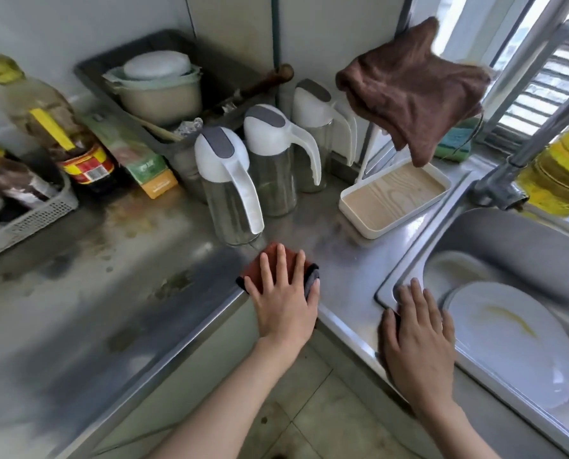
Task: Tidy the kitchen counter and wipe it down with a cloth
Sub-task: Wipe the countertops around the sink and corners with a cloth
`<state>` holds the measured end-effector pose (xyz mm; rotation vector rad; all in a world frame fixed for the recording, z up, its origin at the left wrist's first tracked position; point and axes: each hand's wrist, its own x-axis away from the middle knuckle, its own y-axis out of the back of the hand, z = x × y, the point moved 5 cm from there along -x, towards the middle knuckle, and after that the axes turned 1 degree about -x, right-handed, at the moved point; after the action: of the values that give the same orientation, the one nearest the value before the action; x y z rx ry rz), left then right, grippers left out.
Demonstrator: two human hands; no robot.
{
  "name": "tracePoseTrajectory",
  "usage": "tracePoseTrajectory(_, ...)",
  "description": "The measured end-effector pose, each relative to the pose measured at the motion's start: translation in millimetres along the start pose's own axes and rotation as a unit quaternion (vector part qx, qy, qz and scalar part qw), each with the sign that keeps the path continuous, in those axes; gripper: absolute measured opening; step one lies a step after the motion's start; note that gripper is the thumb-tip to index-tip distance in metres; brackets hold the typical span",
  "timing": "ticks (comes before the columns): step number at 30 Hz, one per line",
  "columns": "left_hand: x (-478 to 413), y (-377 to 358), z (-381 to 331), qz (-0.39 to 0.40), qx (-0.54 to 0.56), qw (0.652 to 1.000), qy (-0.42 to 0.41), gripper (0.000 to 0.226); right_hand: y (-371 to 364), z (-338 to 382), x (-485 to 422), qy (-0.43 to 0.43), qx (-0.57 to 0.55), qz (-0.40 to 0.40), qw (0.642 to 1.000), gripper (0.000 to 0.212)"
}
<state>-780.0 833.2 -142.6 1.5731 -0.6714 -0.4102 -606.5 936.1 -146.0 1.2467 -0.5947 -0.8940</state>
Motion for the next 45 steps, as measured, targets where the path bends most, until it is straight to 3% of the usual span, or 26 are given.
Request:
tracePoseTrajectory(5, 19, 2, 47, 0.025, 0.014, 0.999, 0.022, 0.074, -3, 5, 1, 0.015, 0.000, 0.010, 1.000, 0.058)
tracePoseTrajectory(9, 24, 4, 57, 0.073, 0.040, 0.996, 0.027, 0.061, -3, 23, 0, 0.043, -0.026, 0.022, 0.998, 0.053)
tracePoseTrajectory(12, 21, 17, 65, 0.049, 0.198, 0.978, 0.044, 0.049, 3, 73, 4, 0.152, -0.078, 0.024, 0.985, 0.046)
tracePoseTrajectory(14, 22, 24, 80, 0.019, 0.364, 0.928, 0.078, 0.048, 0, 120, 13, 0.249, -0.142, 0.069, 0.956, 0.046)
tracePoseTrajectory(16, 33, 31, 98, 0.007, 0.422, 0.902, 0.087, 0.049, -11, 166, 28, 0.330, -0.156, 0.131, 0.922, 0.052)
tracePoseTrajectory(21, 86, 42, 160, -0.117, 0.243, 0.960, 0.076, 0.048, -43, 216, 36, 0.333, -0.066, 0.202, 0.918, 0.072)
tracePoseTrajectory(25, 140, 39, 227, -0.218, 0.120, 0.943, 0.219, 0.044, -46, 249, 12, 0.344, -0.036, 0.226, 0.911, 0.064)
tracePoseTrajectory(29, 158, 39, 287, -0.204, 0.084, 0.914, 0.341, 0.055, -51, 284, 38, 0.442, -0.042, 0.243, 0.862, 0.062)
tracePoseTrajectory(31, 155, 38, 301, -0.181, 0.074, 0.919, 0.341, 0.058, -50, 299, 72, 0.517, -0.052, 0.262, 0.814, 0.067)
tracePoseTrajectory(33, 151, 32, 309, -0.157, 0.055, 0.929, 0.330, 0.061, -53, 312, 82, 0.543, -0.045, 0.270, 0.794, 0.076)
tracePoseTrajectory(36, 149, 23, 315, -0.127, 0.039, 0.929, 0.344, 0.060, -63, 325, 46, 0.526, -0.005, 0.235, 0.817, 0.068)
tracePoseTrajectory(40, 151, 26, 308, -0.138, 0.030, 0.935, 0.325, 0.051, -70, 327, 8, 0.410, 0.027, 0.216, 0.886, 0.047)
tracePoseTrajectory(42, 155, 30, 308, -0.157, 0.039, 0.933, 0.320, 0.048, -69, 332, 35, 0.434, 0.022, 0.208, 0.876, 0.047)
tracePoseTrajectory(45, 158, 31, 311, -0.168, 0.057, 0.929, 0.324, 0.048, -64, 336, 96, 0.539, 0.021, 0.216, 0.814, 0.041)
